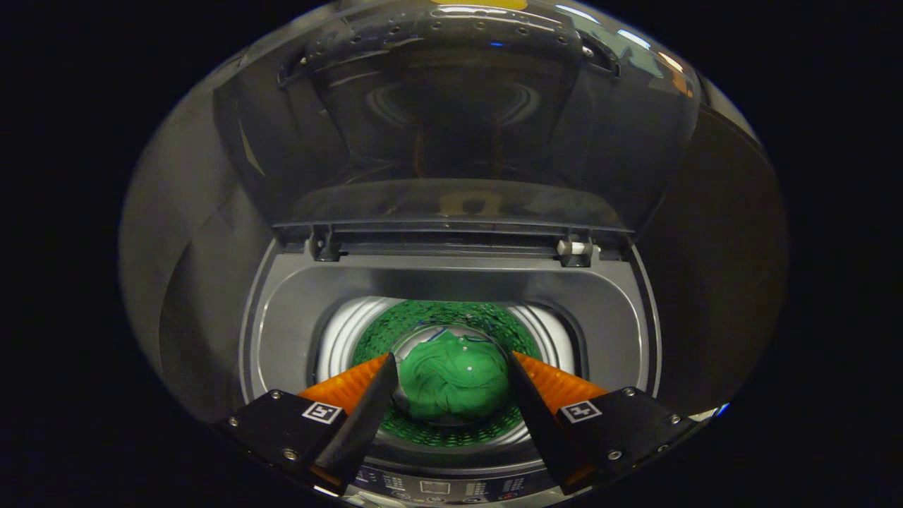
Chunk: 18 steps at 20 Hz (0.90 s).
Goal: Put the clothes into the washing machine and then close the washing machine lid.
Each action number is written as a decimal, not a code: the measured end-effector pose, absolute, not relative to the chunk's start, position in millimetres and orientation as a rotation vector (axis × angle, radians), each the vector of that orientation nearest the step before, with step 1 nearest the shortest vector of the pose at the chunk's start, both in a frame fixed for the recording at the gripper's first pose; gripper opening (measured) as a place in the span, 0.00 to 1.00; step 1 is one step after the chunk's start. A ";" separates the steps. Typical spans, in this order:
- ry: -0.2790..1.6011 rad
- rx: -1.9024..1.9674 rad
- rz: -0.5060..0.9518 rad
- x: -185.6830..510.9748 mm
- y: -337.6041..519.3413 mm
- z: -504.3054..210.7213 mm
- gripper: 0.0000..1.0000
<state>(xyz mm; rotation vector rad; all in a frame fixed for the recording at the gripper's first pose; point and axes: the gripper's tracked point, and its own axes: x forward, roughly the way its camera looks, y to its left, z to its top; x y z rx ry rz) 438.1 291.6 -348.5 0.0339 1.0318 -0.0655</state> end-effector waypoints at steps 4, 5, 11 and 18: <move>0.950 0.021 -0.067 450.3 290.1 -315.5 0.96; 0.922 0.028 -0.069 454.0 290.2 -304.6 0.97; 0.764 0.028 -0.105 471.9 279.7 -231.6 0.96; 0.593 0.010 -0.159 508.2 270.8 -133.8 0.96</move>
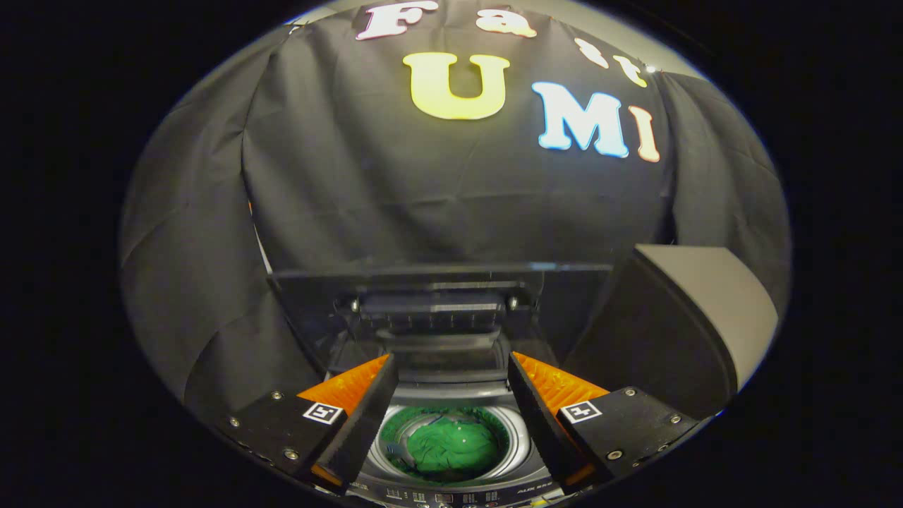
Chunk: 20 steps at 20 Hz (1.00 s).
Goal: Put the clothes into the washing machine and then close the washing machine lid.
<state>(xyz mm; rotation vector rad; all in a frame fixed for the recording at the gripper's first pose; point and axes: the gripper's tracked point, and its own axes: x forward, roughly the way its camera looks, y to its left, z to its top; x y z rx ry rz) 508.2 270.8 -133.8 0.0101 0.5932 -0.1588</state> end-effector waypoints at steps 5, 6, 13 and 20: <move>0.526 0.021 -0.176 554.9 266.5 -87.2 0.96; 0.529 0.031 -0.175 565.4 267.1 -86.0 0.96; 0.592 0.077 -0.136 618.7 266.1 -109.9 0.96; 0.711 0.058 -0.135 632.0 261.5 -146.2 0.96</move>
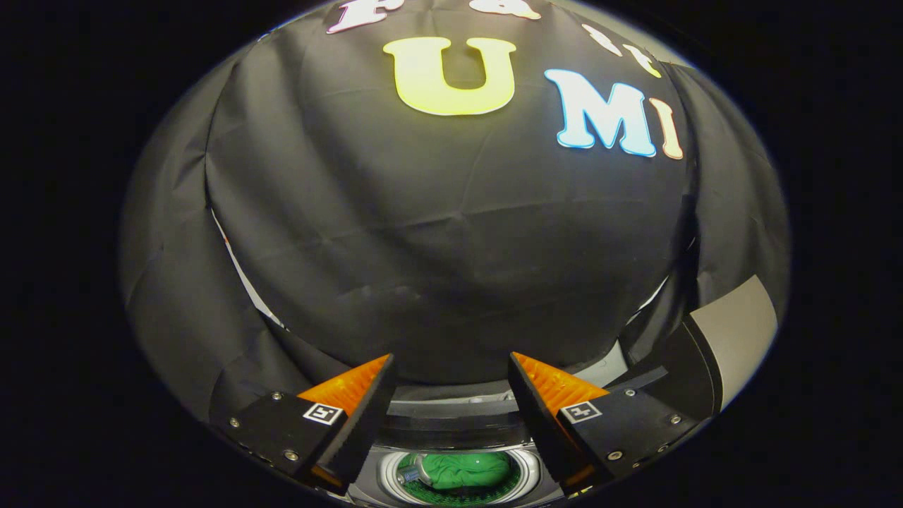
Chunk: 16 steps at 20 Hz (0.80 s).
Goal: Put the clothes into the washing machine and then close the washing machine lid.
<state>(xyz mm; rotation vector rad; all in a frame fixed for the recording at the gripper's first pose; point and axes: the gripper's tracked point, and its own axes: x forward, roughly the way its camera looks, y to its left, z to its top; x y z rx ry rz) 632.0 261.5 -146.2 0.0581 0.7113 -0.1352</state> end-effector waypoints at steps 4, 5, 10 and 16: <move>0.747 0.022 -0.135 629.1 261.9 -154.8 0.97; 0.751 0.023 -0.136 627.9 262.1 -155.9 0.97; 0.721 0.015 -0.143 619.3 263.7 -152.9 0.98; 0.679 0.010 -0.137 602.7 265.8 -149.8 0.98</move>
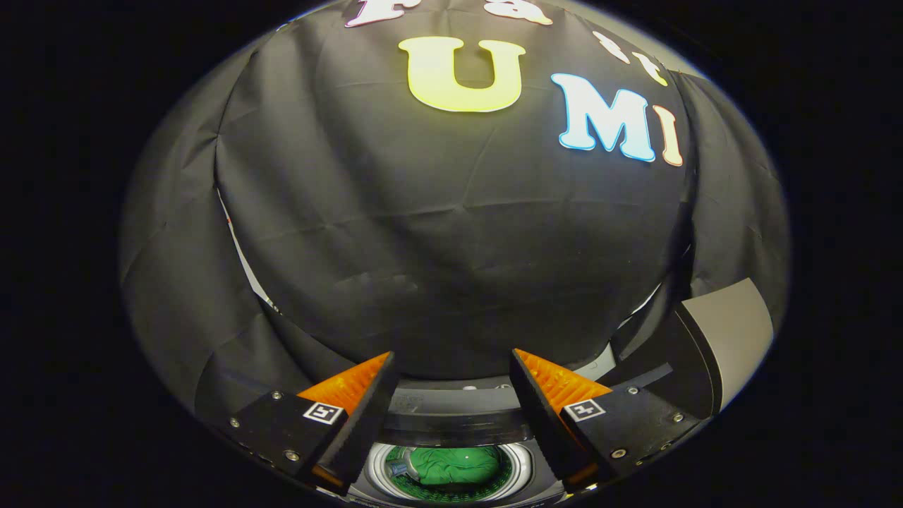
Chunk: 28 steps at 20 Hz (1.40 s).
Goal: Put the clothes into the washing machine and then close the washing machine lid.
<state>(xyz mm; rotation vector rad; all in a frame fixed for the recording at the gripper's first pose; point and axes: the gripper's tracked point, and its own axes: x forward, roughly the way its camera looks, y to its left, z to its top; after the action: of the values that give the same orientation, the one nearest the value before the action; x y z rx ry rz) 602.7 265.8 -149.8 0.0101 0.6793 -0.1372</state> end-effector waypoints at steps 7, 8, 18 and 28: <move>0.616 0.006 -0.125 572.6 269.8 -146.9 0.98; 0.611 0.007 -0.122 567.7 270.5 -146.6 0.98; 0.538 0.002 -0.093 520.7 278.8 -147.2 0.97; 0.537 0.013 -0.061 482.7 286.7 -165.3 0.97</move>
<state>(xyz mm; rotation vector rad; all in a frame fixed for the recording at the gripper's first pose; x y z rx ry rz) 482.7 286.7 -165.3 0.0126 0.5374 -0.0606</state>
